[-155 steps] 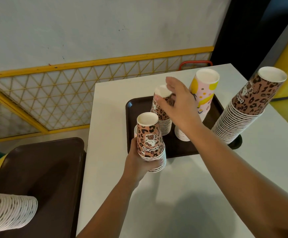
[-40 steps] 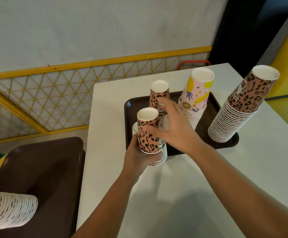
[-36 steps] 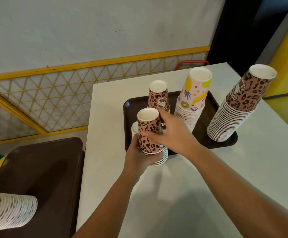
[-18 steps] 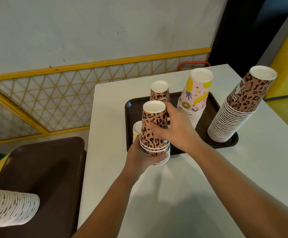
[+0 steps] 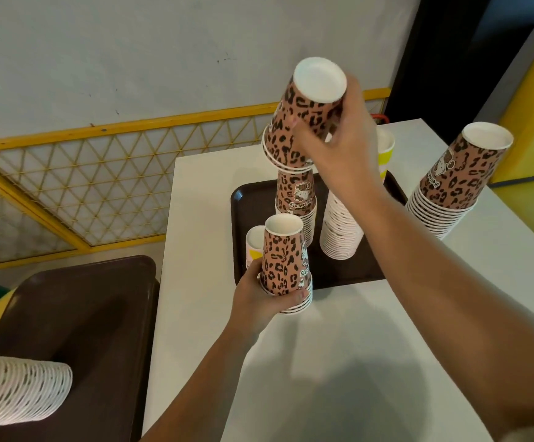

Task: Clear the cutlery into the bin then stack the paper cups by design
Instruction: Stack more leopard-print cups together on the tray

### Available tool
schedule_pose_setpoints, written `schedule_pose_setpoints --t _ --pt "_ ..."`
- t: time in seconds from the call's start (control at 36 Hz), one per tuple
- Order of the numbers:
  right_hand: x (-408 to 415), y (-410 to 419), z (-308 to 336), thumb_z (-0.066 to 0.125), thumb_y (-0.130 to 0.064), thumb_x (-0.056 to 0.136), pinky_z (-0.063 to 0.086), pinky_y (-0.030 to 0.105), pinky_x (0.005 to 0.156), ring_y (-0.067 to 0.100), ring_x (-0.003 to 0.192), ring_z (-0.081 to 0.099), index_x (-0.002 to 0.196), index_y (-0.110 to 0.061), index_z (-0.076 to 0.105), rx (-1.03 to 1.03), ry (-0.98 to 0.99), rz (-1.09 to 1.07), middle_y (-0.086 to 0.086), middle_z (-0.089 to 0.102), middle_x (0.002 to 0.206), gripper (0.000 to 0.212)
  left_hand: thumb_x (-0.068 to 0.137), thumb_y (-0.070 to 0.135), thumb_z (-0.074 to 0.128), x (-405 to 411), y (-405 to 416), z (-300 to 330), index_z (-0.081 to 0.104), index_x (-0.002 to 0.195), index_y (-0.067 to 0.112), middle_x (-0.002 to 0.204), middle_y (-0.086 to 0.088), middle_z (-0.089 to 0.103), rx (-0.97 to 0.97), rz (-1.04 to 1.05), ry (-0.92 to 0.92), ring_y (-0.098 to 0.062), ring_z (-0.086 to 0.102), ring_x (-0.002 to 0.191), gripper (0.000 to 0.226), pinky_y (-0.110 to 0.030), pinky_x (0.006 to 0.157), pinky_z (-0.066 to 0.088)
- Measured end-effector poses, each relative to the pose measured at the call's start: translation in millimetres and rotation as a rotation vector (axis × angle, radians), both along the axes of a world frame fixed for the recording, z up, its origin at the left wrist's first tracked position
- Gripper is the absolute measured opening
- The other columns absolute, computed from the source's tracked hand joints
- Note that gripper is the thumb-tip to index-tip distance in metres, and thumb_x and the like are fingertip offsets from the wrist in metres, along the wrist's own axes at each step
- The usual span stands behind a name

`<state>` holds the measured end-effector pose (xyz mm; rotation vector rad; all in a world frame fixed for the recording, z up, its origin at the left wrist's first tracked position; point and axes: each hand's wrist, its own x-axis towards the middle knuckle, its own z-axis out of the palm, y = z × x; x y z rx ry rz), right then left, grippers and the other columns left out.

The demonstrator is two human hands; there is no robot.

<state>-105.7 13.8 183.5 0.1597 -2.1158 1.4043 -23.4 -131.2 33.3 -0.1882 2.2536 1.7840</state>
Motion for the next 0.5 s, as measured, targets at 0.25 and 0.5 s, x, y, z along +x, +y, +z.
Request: schedule_pose_setpoints --t 0.25,0.5 --pt "-25 -4 -43 0.067 -0.023 0.082 0.037 0.021 0.091 0.022 0.125 0.045 0.136 -0.008 0.032 0.211 -0.273 -0.028 0.009 0.048 0.134 0.067 0.051 0.015 0.092 -4 -2 4 0.057 0.119 0.023 0.107 0.01 0.068 0.011 0.049 0.008 -0.008 0.064 0.1 0.077 -0.026 0.082 0.054" --pt "5 -1 -48 0.064 -0.032 0.085 0.04 0.028 0.102 0.011 0.126 0.043 0.138 -0.012 0.034 0.147 -0.136 -0.022 0.003 0.046 0.138 0.064 0.058 0.009 0.089 -4 -2 7 0.058 0.118 0.021 0.107 0.01 0.068 0.025 0.065 0.017 -0.007 0.064 0.099 0.069 -0.017 0.073 0.054"
